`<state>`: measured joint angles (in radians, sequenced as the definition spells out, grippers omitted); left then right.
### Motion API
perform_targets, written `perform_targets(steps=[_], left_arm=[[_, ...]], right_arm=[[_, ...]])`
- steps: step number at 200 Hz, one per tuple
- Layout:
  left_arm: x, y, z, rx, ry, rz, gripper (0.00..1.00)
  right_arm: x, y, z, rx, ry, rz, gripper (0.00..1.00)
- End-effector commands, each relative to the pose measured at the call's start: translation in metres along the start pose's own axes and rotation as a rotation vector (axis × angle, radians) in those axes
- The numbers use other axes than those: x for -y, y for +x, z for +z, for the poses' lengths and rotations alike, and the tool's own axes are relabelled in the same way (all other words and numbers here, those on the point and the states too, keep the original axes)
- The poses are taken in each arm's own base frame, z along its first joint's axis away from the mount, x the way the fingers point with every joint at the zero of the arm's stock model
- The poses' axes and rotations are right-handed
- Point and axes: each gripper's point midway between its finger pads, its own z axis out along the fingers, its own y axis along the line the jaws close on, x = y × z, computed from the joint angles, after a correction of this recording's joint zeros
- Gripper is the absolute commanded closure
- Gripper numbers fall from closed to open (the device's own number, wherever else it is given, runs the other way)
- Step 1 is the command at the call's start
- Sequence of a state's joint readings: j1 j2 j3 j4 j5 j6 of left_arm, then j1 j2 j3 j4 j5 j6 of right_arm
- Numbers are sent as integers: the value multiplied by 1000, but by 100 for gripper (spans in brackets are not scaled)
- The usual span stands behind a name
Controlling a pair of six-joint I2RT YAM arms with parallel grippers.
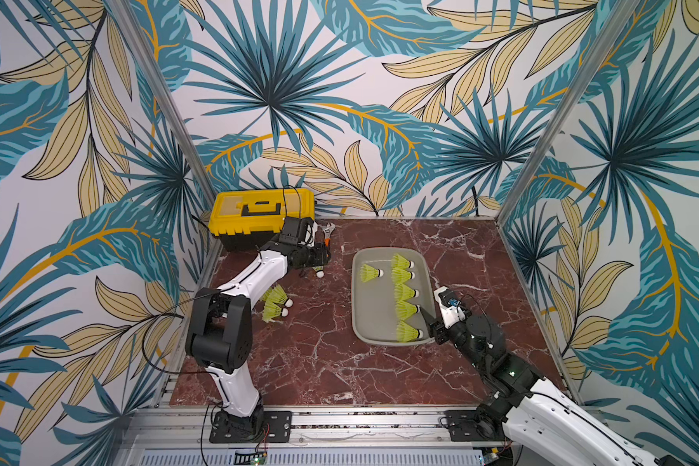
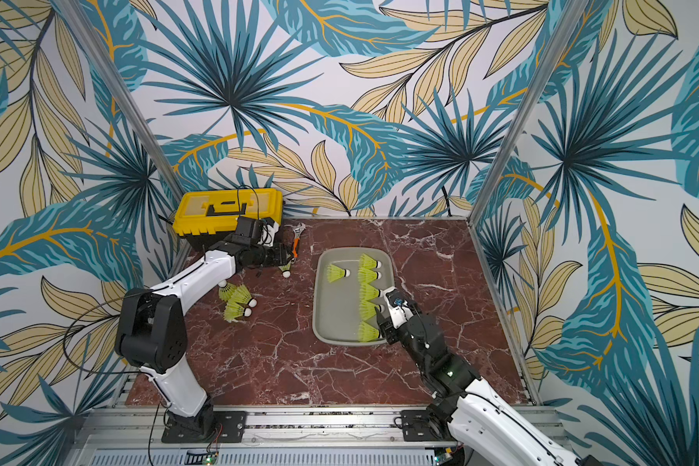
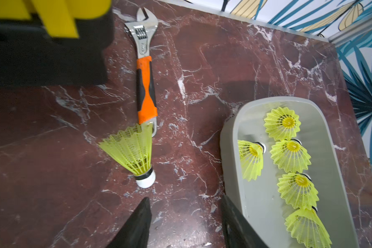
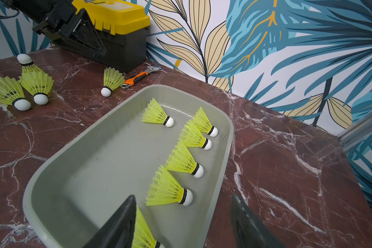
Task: Put the shuttlecocks into the storage box
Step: Pick up the shuttlecock at the center of the board.
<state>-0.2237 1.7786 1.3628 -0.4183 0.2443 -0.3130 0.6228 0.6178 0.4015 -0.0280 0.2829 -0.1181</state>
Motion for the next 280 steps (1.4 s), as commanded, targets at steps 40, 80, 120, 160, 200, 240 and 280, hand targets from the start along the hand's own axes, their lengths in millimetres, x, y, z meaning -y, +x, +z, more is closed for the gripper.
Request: perform_targets(steps=[40, 80, 120, 160, 200, 240, 280], left_arm=[[-27, -23, 20, 50, -109, 142, 37], [-31, -32, 39, 39, -124, 188, 36], [-31, -34, 52, 33, -111, 201, 36], [-35, -33, 65, 8, -116, 208, 35], [-40, -26, 73, -39, -128, 210, 37], [-46, -2, 66, -147, -154, 159, 49], [-58, 30, 49, -264, -219, 110, 63]], right_arm=[[-4, 9, 4, -18, -10, 26, 31], [-4, 9, 4, -19, -11, 25, 31], [-4, 12, 6, -28, -10, 24, 31], [-5, 13, 6, -31, -11, 24, 31], [-6, 16, 7, -35, -15, 25, 31], [-6, 16, 8, -37, -15, 27, 31], [-7, 18, 8, -41, -19, 27, 31]])
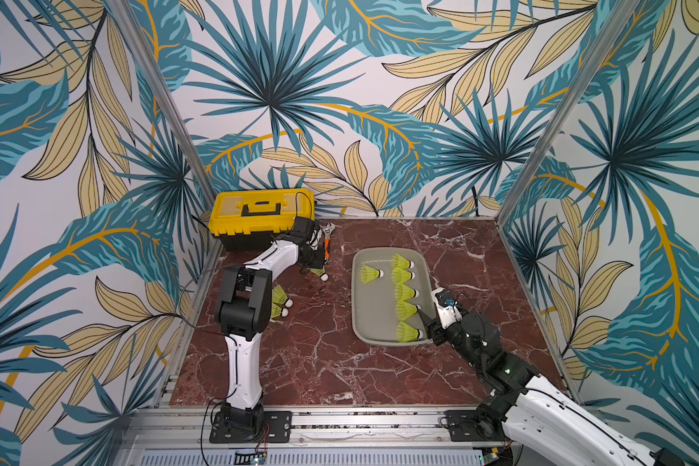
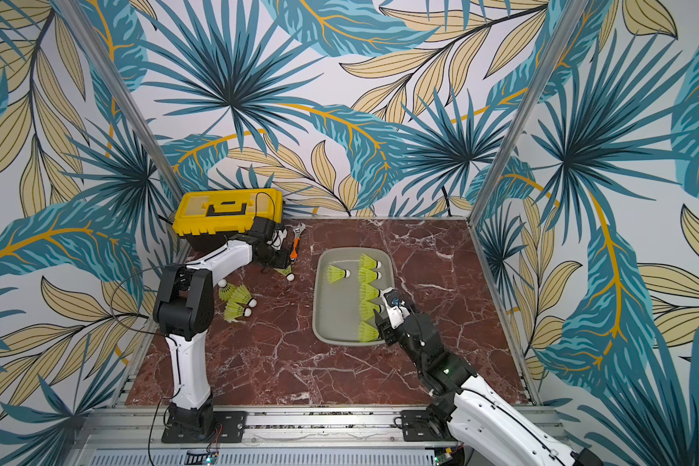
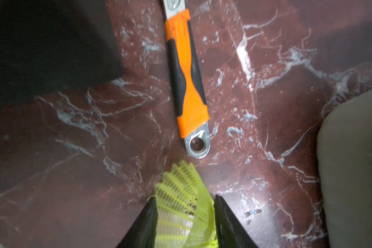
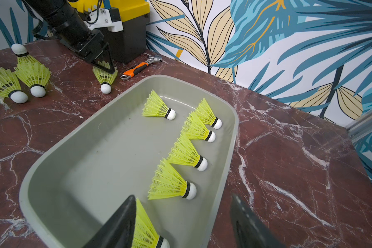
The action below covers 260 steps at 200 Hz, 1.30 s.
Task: Put the shuttlecocks into the storage box
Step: Pick up the shuttlecock at the center of the board.
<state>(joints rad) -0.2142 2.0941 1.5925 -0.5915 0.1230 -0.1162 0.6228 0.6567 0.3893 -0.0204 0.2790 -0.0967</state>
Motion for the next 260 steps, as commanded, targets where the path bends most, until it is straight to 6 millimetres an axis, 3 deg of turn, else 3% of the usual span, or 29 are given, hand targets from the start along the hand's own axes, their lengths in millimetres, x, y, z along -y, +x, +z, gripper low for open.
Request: perform_targets(steps=[1, 42, 79, 131, 189, 260], left_arm=[[-6, 10, -23, -50, -37, -32, 63], [0, 28, -41, -73, -4, -86, 85], [22, 38, -56, -53, 121, -191, 100], [62, 44, -102, 58, 381, -384, 100], [102, 40, -164, 230, 585, -506, 100], [140, 36, -197, 276, 714, -537, 100]], right_arm=[[-4, 6, 2, 1, -13, 17, 31], [-6, 7, 4, 0, -21, 23, 31], [-9, 6, 6, 1, -40, 28, 31], [-29, -7, 12, -2, -145, 25, 31], [-79, -24, 33, -37, -401, 18, 34], [-127, -48, 67, -48, -595, -47, 36]])
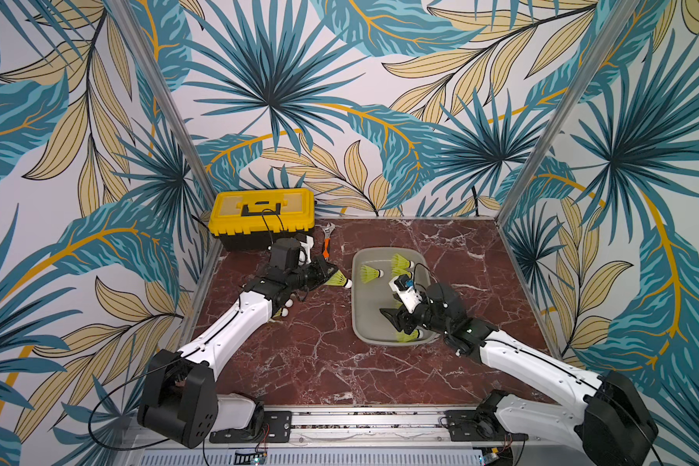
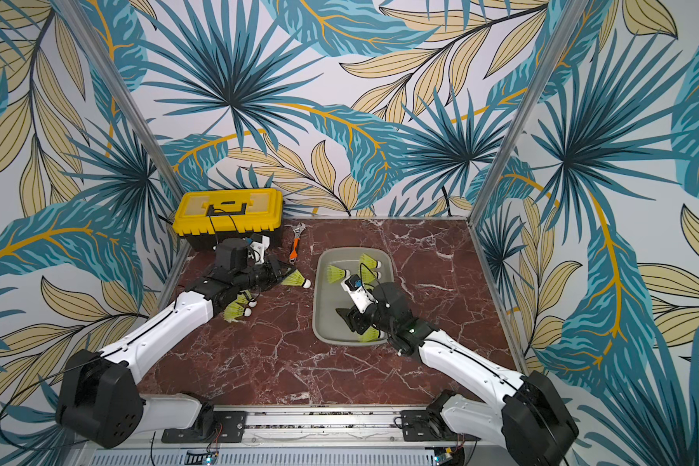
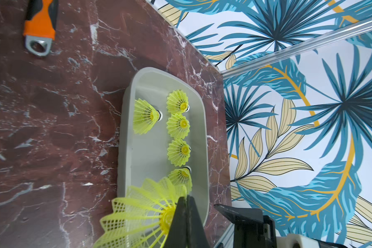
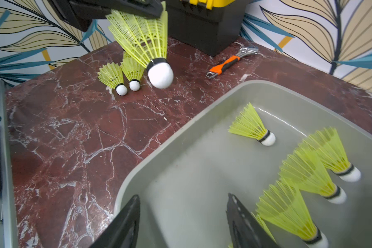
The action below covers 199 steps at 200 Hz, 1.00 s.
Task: Put the shuttlecocks into the storage box
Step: Pick up the shuttlecock at the center of the board, then place the shuttlecock in the storage box.
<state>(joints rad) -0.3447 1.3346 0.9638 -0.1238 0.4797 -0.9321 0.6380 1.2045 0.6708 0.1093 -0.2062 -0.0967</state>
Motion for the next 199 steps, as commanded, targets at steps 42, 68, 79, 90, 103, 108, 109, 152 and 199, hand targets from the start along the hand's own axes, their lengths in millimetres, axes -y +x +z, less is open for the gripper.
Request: perform_targets(steps=[42, 68, 79, 90, 103, 108, 109, 152, 199], left_arm=[[22, 10, 0, -4, 83, -30, 100], [21, 17, 3, -25, 89, -35, 100], [22, 19, 3, -28, 97, -41, 100], [22, 21, 4, -33, 103, -41, 100], [22, 23, 5, -40, 102, -40, 100], [23, 24, 5, -44, 104, -40, 100], [23, 24, 5, -44, 104, -40, 100], [20, 31, 8, -69, 104, -41, 100], [19, 33, 10, -84, 104, -39, 100]], right_arm=[[-11, -33, 33, 28, -86, -74, 38], [-13, -40, 41, 30, -114, -94, 39], [-14, -41, 45, 27, -124, -95, 40], [-14, -42, 48, 26, -126, -94, 40], [-12, -43, 52, 21, -126, -96, 41], [-12, -44, 53, 23, -126, -98, 41], [-13, -43, 54, 22, -127, -98, 41], [-14, -46, 60, 19, -143, -109, 44], [-16, -47, 62, 22, -162, -117, 54]])
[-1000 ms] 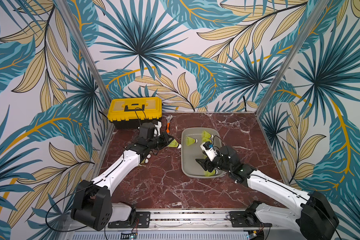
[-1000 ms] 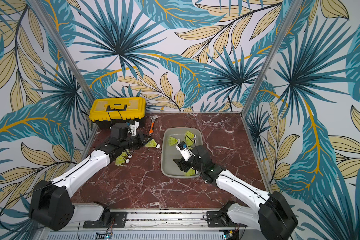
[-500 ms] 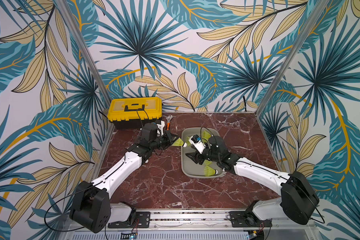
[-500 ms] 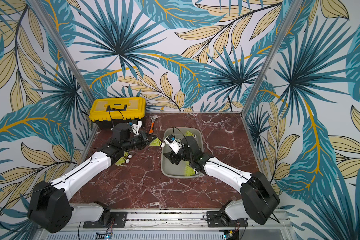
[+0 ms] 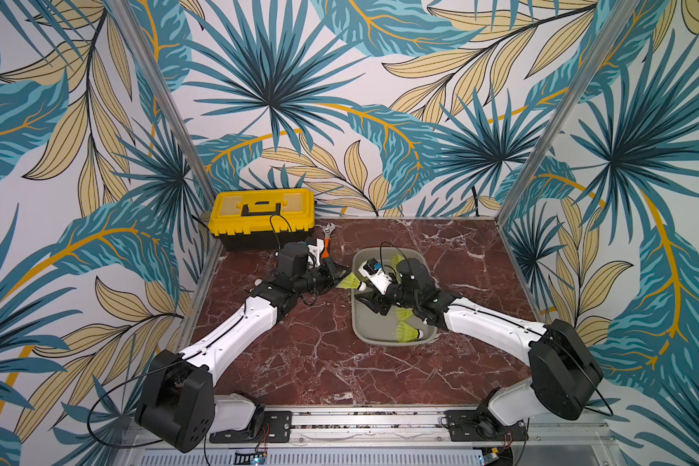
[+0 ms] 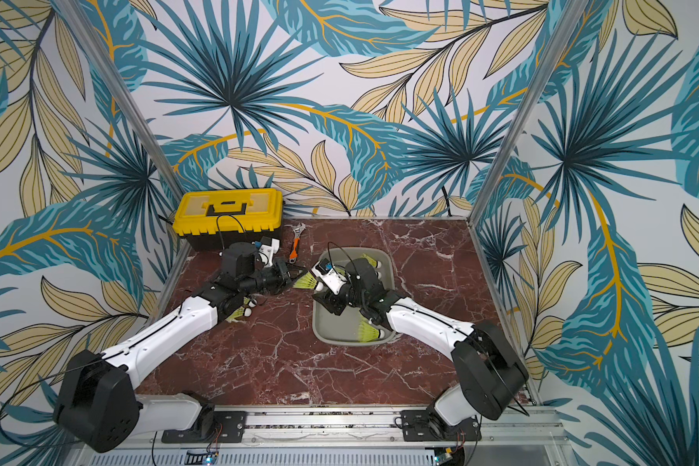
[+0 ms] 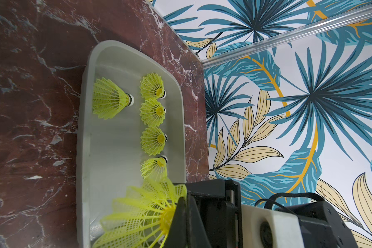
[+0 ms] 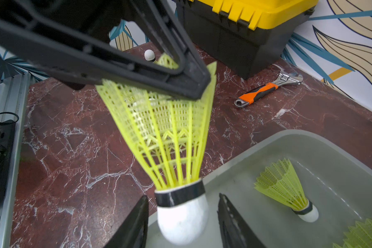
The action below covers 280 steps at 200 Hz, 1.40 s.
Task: Put the shuttlecocks into the storage box
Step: Place the shuttlecock in the storage box.
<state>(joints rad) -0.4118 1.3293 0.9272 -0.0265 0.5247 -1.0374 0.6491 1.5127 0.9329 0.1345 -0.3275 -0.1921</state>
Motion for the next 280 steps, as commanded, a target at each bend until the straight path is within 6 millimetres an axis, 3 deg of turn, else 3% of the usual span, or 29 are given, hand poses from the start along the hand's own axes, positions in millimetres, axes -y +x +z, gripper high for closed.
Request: perform_targets(steps=[1, 80, 100, 133, 150, 170, 237, 280], left_arm=[[-4, 7, 2, -21, 8, 7, 100], [-5, 12, 6, -55, 15, 7, 100], [-7, 13, 7, -60, 10, 7, 100], [-6, 15, 3, -85, -26, 65, 70], [-4, 17, 0, -118, -55, 139, 60], [-4, 23, -5, -191, -80, 235, 56], [3, 39, -13, -367, -50, 424, 56], [6, 43, -12, -401, -22, 427, 66]], right_arm=[[-5, -10, 1, 28, -28, -23, 54], [-4, -10, 0, 22, -17, -53, 64], [-4, -9, -1, 18, -20, -61, 73], [-4, -4, -6, -9, -10, -91, 79], [-4, 0, -9, -32, -4, -109, 80], [-5, 5, -13, -57, -4, -126, 80], [-16, 10, -22, -84, -52, -158, 79], [-16, 12, -23, -94, -54, -159, 79]])
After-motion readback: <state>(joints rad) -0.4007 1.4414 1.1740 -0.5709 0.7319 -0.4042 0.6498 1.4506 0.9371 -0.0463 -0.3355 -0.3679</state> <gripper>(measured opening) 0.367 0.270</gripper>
